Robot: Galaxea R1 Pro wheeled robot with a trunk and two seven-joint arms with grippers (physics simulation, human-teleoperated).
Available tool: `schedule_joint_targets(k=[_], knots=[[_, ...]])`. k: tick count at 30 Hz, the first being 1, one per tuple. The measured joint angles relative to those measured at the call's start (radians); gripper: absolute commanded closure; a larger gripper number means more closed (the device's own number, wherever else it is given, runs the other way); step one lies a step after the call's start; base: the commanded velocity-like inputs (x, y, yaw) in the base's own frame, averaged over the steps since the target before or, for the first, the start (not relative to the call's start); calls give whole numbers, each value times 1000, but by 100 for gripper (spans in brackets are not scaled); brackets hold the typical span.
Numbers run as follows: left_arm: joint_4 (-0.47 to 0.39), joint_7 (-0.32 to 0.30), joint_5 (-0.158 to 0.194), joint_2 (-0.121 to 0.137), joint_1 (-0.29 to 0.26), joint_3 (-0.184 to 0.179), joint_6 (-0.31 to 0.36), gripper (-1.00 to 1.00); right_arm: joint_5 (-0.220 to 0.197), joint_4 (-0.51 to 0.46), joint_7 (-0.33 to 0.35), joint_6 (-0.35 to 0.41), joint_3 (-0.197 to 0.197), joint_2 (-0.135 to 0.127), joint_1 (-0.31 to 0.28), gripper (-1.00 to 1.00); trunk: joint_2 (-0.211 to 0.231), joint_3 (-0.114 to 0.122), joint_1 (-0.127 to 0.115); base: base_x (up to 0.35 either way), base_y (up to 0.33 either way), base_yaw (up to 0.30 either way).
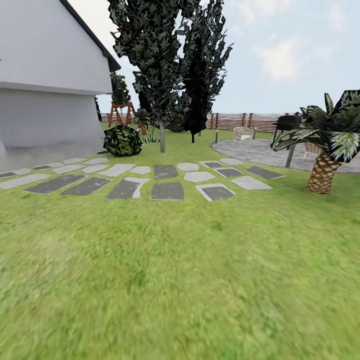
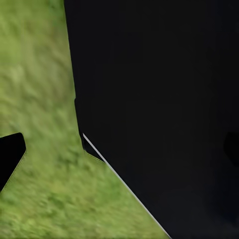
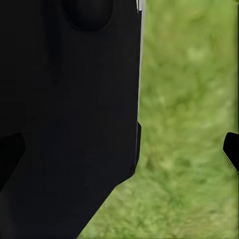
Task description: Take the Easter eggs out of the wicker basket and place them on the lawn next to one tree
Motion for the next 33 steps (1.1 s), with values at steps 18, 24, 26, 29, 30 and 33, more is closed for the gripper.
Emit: schedule_joint_targets(k=[18, 24, 26, 29, 30, 33], knots=[[0, 0, 0, 0, 0, 0, 0, -100, -2, 0, 0, 0, 0, 0, 0, -100, 0, 0, 0, 327, 0, 0], [0, 0, 0, 0, 0, 0, 0, -100, -3, 0, 0, 0, 0, 0, 0, -100, 0, 0, 0, 327, 0, 0], [0, 0, 0, 0, 0, 0, 0, -100, -3, 0, 0, 0, 0, 0, 0, -100, 0, 0, 0, 327, 0, 0], [0, 0, 0, 0, 0, 0, 0, -100, -2, 0, 0, 0, 0, 0, 0, -100, 0, 0, 0, 327, 0, 0], [0, 0, 0, 0, 0, 0, 0, -100, -1, 0, 0, 0, 0, 0, 0, -100, 0, 0, 0, 327, 0, 0], [0, 0, 0, 0, 0, 0, 0, -100, 0, 0, 0, 0, 0, 0, 0, -100, 0, 0, 0, 327, 0, -28]])
